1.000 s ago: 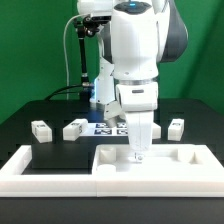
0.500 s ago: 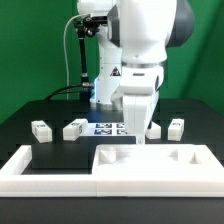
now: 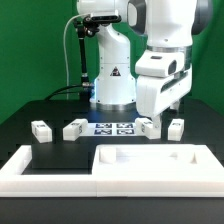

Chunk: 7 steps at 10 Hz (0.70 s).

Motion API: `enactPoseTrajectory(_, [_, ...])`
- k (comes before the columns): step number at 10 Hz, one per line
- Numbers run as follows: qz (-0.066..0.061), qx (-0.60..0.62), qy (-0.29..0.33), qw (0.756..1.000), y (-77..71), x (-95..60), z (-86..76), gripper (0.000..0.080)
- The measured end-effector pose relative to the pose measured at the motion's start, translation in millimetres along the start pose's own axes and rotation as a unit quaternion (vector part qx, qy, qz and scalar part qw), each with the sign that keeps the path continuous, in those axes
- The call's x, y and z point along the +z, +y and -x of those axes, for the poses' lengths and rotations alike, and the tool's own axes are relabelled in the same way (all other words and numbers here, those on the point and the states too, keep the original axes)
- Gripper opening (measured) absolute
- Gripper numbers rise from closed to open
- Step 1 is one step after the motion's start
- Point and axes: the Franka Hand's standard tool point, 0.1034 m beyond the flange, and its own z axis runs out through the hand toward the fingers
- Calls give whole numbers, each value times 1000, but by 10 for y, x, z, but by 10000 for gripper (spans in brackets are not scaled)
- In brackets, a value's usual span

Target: Assemble desk

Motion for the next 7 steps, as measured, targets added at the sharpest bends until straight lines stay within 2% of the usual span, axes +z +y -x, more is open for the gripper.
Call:
enactPoseTrajectory(2, [0,63,0,998,-12,2,-10,649])
enactPoseTrajectory(3, [-2,143,-1,990,-61,5,-15,649])
enactPoseTrajectory(4, [-5,226,-6,974,-199,15,-8,649])
enactPoseTrajectory(5, [-14,295,-17,955,-349,18,15,649])
enactPoseTrajectory(6, [-34,389,-39,920,-484,10,17,649])
enactPoseTrajectory(7, [-59,448,-44,891,-485,39,8,649])
